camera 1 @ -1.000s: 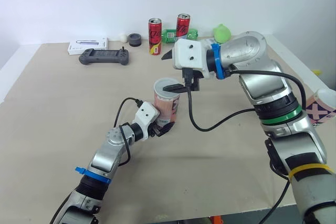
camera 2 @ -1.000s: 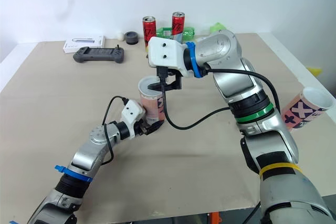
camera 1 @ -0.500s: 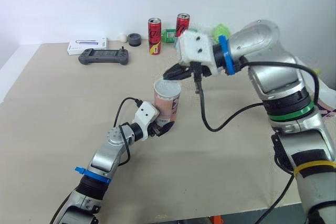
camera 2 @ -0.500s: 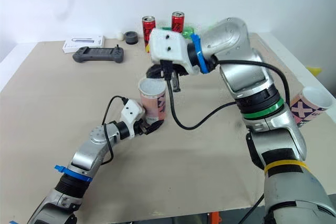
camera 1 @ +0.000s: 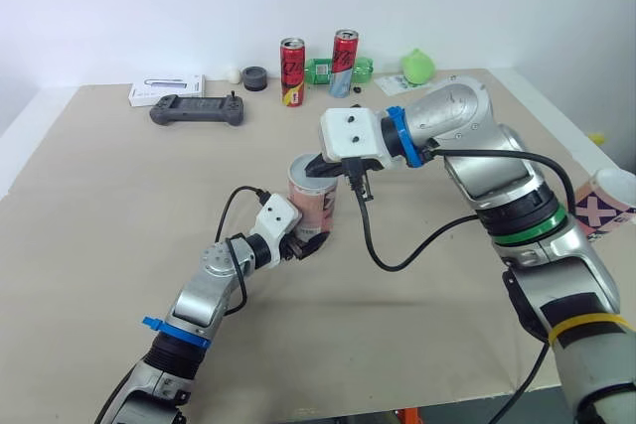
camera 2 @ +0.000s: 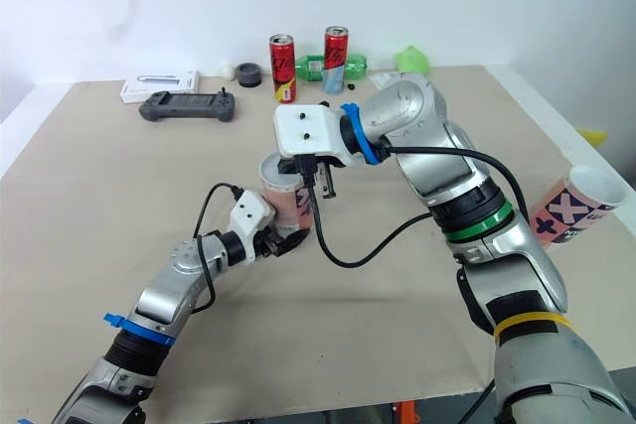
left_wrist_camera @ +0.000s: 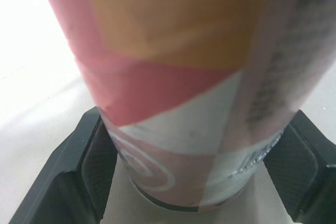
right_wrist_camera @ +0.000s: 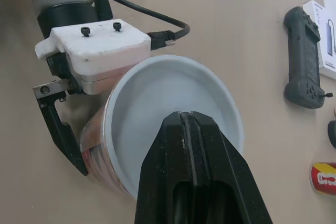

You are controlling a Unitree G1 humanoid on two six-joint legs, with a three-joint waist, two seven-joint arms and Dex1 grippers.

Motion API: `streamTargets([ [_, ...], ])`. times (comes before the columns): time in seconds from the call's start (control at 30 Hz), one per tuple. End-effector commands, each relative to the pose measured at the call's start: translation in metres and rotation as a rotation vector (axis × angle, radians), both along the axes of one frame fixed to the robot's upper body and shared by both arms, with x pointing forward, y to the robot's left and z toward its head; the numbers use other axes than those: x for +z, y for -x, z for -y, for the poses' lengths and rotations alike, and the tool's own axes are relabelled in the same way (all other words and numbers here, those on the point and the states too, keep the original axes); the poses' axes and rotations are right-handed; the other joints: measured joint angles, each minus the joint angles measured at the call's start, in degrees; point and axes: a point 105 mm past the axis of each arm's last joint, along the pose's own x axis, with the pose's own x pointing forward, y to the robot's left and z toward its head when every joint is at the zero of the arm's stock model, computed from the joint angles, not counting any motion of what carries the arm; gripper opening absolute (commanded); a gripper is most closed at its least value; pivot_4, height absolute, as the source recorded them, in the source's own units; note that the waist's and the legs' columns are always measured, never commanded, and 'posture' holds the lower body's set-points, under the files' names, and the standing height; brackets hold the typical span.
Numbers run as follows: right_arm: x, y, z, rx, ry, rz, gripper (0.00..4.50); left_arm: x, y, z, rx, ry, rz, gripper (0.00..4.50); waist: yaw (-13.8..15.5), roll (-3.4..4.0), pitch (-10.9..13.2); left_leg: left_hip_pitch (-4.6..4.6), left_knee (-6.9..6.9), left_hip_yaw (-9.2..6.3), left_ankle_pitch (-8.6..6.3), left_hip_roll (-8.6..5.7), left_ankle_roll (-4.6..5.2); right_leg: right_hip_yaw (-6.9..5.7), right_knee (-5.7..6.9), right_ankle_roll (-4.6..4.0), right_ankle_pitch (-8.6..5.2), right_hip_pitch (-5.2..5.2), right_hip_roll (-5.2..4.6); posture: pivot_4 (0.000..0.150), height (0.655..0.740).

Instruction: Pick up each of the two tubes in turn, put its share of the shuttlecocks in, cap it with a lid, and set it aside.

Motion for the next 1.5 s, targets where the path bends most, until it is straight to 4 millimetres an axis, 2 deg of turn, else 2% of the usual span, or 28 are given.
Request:
streamTargets([
  [0.03,-0.057,0.004,0.006,0.005,0.151,-0.178,0.04,-0.004,0.0,-0.002,0.015,-0.01,-0.012,3.71,-0.1,-0.01,0.0,0.06,0.0,0.0,-0.01,0.0,-0.01,0.0,-0.01,-0.1,-0.06,0.07,0.0,0.15,0.74],
  [0.1,-0.047,0.001,0.004,0.002,0.103,-0.149,0.04,-0.004,0.0,-0.003,0.015,-0.011,-0.013,3.71,-0.1,-0.01,-0.1,0.18,-0.01,0.0,-0.02,0.02,-0.03,0.0,-0.02,-0.2,-0.13,0.16,0.0,0.15,0.74],
  [0.23,-0.004,0.003,0.0,0.014,-0.126,-0.126,0.04,-0.001,0.001,-0.008,0.01,0.002,-0.015,3.71,-0.1,-0.06,-0.1,0.15,-0.02,0.0,-0.02,0.05,-0.03,-0.02,-0.02,-0.2,-0.13,0.15,0.01,0.15,0.74],
  [0.27,0.011,0.001,-0.001,0.014,-0.209,-0.104,0.0,-0.001,0.002,-0.009,-0.001,0.003,-0.017,4.33,-0.1,-0.05,-0.1,0.1,-0.02,0.0,-0.02,0.05,-0.03,-0.02,-0.02,-0.2,-0.12,0.11,0.01,0.15,0.74],
  [0.33,0.038,0.007,0.003,0.036,-0.383,-0.119,0.0,0.001,0.006,-0.011,-0.032,-0.001,-0.021,4.44,-0.2,-0.09,0.1,0.02,-0.05,0.0,-0.02,0.05,-0.03,-0.01,-0.01,-0.04,-0.03,0.01,0.02,0.15,0.74],
  [0.47,0.067,0.017,0.021,0.021,-0.639,-0.216,1.24,0.01,0.011,-0.021,-0.086,0.01,-0.001,4.5,-0.1,0.01,0.1,-0.75,-0.06,-0.07,-0.02,0.09,-0.03,-0.04,0.06,0.05,0.03,-0.73,0.07,0.15,0.74],
  [0.53,0.077,0.023,0.036,0.001,-0.741,-0.254,2.15,0.013,0.014,-0.029,-0.106,-0.008,0.002,4.5,-0.1,0.0,0.1,-0.9,-0.06,-0.12,-0.05,0.09,0.02,-0.09,0.05,-0.02,0.01,-0.82,0.07,0.15,0.74],
  [0.6,0.078,0.029,0.048,-0.027,-0.791,-0.289,3.15,0.015,0.017,-0.039,-0.121,-0.016,0.003,4.5,0.0,0.02,0.2,-0.94,-0.06,-0.17,-0.15,0.08,0.17,-0.14,0.03,-0.12,-0.03,-0.81,0.06,0.15,0.74],
  [0.7,0.066,0.037,0.065,-0.089,-0.808,-0.345,4.45,0.02,0.023,-0.057,-0.134,-0.004,0.0,4.5,0.0,0.01,0.2,-0.96,-0.07,-0.18,-0.23,0.06,0.23,-0.19,-0.01,-0.1,-0.18,-0.81,0.02,0.15,0.74],
  [0.77,0.041,0.035,0.076,-0.18,-0.786,-0.366,4.45,0.027,0.025,-0.07,-0.141,0.047,-0.019,4.5,0.0,0.06,0.2,-0.96,-0.06,-0.13,-0.27,0.06,0.23,-0.18,-0.01,-0.01,-0.29,-0.83,0.0,0.15,0.74],
  [0.87,-0.019,0.036,0.086,-0.321,-0.725,-0.424,4.45,0.046,0.026,-0.084,-0.172,0.146,-0.056,4.5,0.0,-0.09,0.3,-0.95,-0.04,-0.18,-0.27,0.09,0.23,-0.27,-0.01,-0.02,-0.31,-0.78,0.02,0.15,0.74],
  [1.0,-0.077,0.029,0.083,-0.423,-0.685,-0.441,4.45,0.056,0.031,-0.078,-0.26,0.185,-0.111,4.5,0.0,-0.01,0.3,-0.96,0.0,-0.16,-0.26,0.06,0.22,-0.25,0.0,0.01,-0.3,-0.8,0.01,0.15,0.74],
  [1.1,-0.106,0.018,0.074,-0.463,-0.693,-0.422,4.45,0.053,0.037,-0.065,-0.338,0.168,-0.156,4.5,-0.3,-0.04,0.4,-0.94,0.08,-0.08,-0.25,0.07,0.2,-0.19,-0.01,0.09,-0.18,-0.78,0.01,0.15,0.74],
  [1.23,-0.122,0.012,0.056,-0.445,-0.702,-0.429,4.45,0.05,0.037,-0.054,-0.38,0.15,-0.17,4.5,-0.3,-0.07,0.4,-0.89,0.08,-0.09,-0.22,0.11,0.16,-0.19,0.0,0.06,-0.12,-0.77,0.06,0.15,0.74],
  [1.5,-0.118,0.002,0.021,-0.369,-0.732,-0.434,4.45,0.044,0.031,-0.048,-0.368,0.109,-0.157,4.5,-0.3,-0.08,0.4,-0.91,0.07,-0.13,-0.23,0.16,0.16,-0.18,0.01,0.02,-0.13,-0.76,0.13,0.15,0.74],
])
